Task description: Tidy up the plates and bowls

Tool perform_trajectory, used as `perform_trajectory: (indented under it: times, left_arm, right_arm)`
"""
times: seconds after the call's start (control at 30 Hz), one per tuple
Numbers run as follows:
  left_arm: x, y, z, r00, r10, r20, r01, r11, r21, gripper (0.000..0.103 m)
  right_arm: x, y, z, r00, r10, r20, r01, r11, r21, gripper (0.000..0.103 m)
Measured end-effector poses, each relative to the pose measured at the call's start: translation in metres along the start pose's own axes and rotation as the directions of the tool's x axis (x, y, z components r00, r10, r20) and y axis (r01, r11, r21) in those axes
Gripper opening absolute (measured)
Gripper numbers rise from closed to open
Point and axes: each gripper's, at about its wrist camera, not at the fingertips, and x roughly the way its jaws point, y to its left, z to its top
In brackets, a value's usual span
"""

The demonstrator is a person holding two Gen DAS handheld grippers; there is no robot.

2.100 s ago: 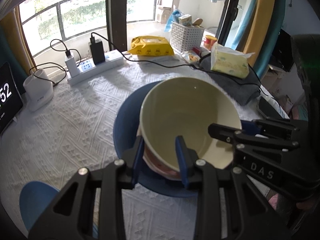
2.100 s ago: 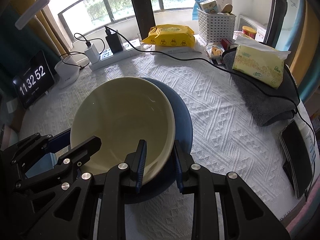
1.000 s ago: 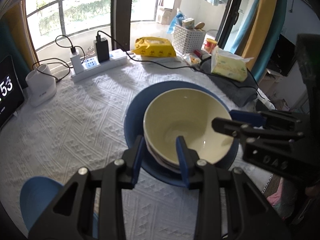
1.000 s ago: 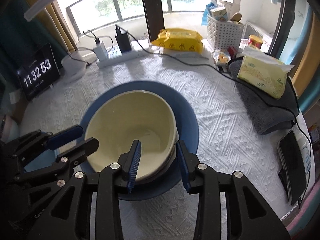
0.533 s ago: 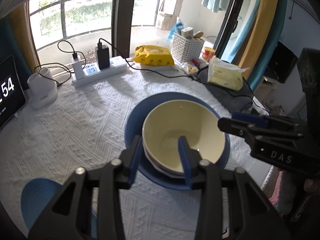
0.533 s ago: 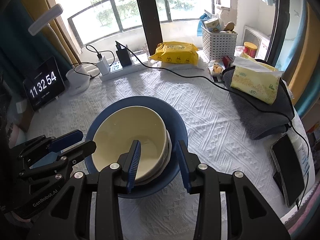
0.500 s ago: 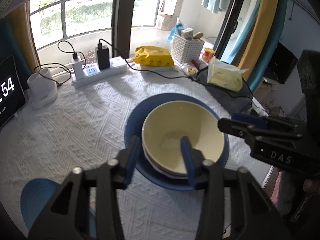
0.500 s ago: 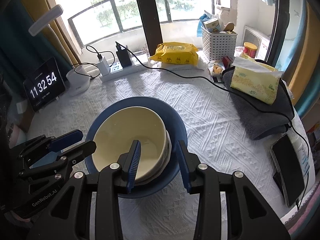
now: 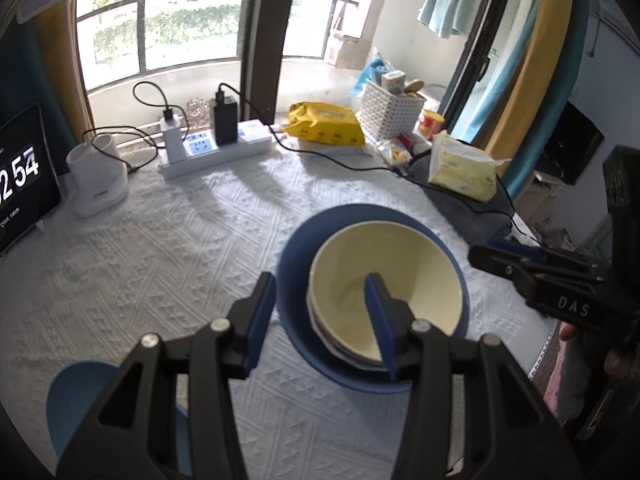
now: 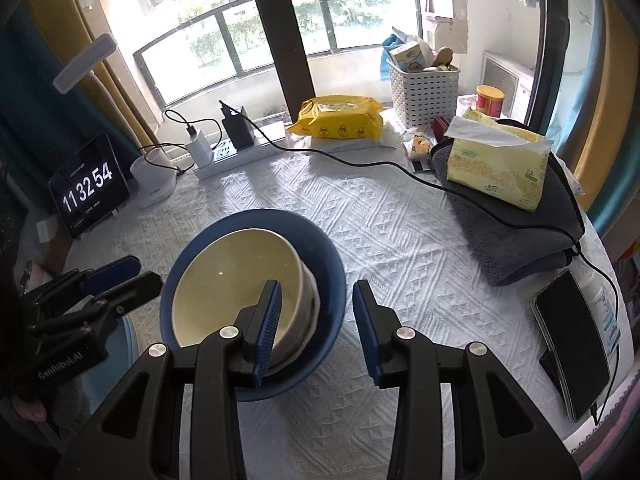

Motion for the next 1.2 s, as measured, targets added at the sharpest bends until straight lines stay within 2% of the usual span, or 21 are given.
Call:
perform_trajectory:
  times: [0.3, 0.7, 1.2]
  left_arm:
    - [0.010, 0.020, 0.000, 0.999, 0.053, -0.013, -0.053, 0.998, -0.017, 0.048]
    - [0.037, 0.029, -0.010, 0.991, 0.099, -0.090, -0.099, 0.995, 0.006, 0.048]
    - [0.056, 0.027, -0.009, 0.988, 0.086, -0.129, -0.085, 0.996, 0.015, 0.048]
  right_arm:
    - [0.011, -0.014, -0.001, 1.000, 0.001, -0.016, -0.001, 1.000, 0.020, 0.039]
    - [0.030, -0.028, -0.009, 0.999, 0.018, -0.044, -0.015, 0.998, 0.054, 0.039]
    - [0.053, -0.031, -0.014, 0.997, 0.049, -0.059, -0.046, 0.998, 0.051, 0.037]
